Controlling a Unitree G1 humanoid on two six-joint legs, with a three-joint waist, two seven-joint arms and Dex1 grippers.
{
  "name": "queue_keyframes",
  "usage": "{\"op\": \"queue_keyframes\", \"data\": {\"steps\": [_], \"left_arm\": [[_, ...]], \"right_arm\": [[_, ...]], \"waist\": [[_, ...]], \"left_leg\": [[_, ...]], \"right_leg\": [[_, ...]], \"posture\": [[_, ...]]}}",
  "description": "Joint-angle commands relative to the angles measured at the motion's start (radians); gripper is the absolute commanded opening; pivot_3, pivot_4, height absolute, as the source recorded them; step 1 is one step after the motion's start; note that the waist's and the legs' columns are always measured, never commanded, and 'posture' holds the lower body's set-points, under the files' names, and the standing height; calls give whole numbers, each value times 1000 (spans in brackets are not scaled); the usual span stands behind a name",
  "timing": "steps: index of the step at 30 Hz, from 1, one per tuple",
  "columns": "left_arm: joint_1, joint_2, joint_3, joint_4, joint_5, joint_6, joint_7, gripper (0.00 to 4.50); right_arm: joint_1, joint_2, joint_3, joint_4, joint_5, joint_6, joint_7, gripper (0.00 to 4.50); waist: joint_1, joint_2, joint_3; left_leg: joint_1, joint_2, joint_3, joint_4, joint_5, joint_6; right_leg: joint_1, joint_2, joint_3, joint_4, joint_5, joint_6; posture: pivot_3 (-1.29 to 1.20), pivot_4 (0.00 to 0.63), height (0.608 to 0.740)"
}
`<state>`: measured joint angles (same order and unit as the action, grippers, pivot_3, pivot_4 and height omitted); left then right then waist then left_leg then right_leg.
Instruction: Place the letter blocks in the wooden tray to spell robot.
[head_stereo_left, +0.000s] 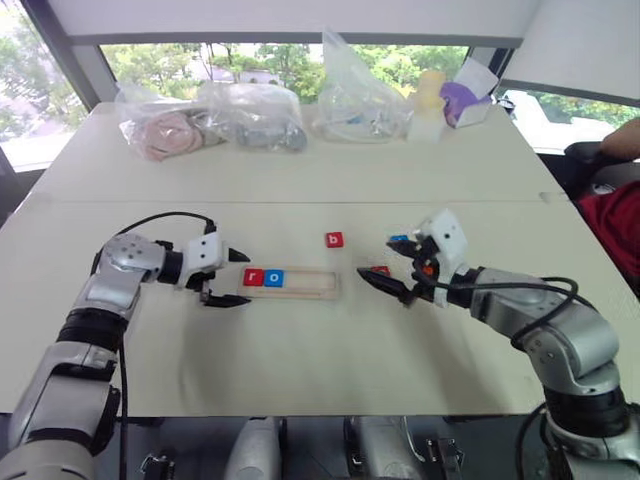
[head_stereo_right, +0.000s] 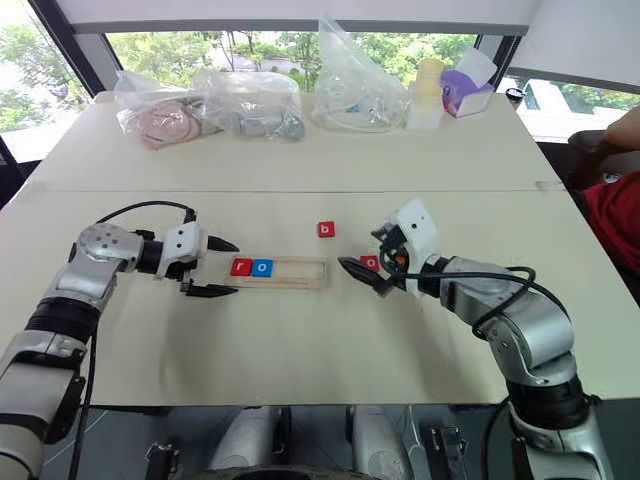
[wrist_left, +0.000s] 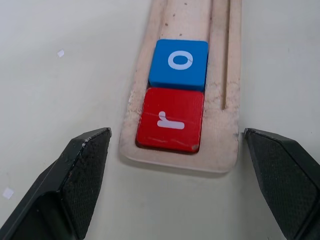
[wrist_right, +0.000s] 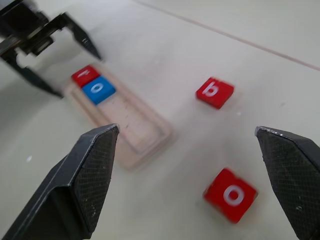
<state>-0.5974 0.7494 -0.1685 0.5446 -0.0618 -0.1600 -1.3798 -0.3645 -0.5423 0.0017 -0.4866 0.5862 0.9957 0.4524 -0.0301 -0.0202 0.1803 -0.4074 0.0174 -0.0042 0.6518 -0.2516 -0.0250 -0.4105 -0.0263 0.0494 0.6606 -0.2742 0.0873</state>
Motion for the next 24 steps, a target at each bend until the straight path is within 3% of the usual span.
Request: {"op": "queue_keyframes", "data": {"steps": [1, 11, 16, 24], "left_arm": [[34, 56, 37, -61, -12, 34, 2, 4447], [116, 250, 181, -305, -116, 301, 21, 4447], [214, 251, 299, -517, -196, 459, 129, 4447], [345, 218, 364, -697, -240, 571, 262, 4447]], "right_arm": [[-80, 63, 40, 44, -27, 10, -48, 4500], [-307, 359, 151, 407, -212, 26, -273, 4500], [-317, 441, 154, 505, -302, 0, -359, 4500], [-345, 524, 182, 627, -400, -66, -404, 4500]], "waist": [[-9, 0, 0], [-13, -1, 0], [-14, -1, 0], [-24, -1, 0]], "left_leg": [[0, 0, 0, 0, 0, 0], [-3, 0, 0, -1, 0, 0], [-5, -1, 1, -1, 0, 0], [-4, 0, 1, -2, 0, -1]], "right_leg": [[-1, 0, 0, 1, 0, 0], [-6, 0, 1, 4, 0, -1], [-7, -3, 1, 3, 0, 0], [-9, -1, 1, 6, 0, -1]], "posture": [[0, 150, 735], [0, 150, 735], [0, 150, 735], [0, 150, 735]]}}
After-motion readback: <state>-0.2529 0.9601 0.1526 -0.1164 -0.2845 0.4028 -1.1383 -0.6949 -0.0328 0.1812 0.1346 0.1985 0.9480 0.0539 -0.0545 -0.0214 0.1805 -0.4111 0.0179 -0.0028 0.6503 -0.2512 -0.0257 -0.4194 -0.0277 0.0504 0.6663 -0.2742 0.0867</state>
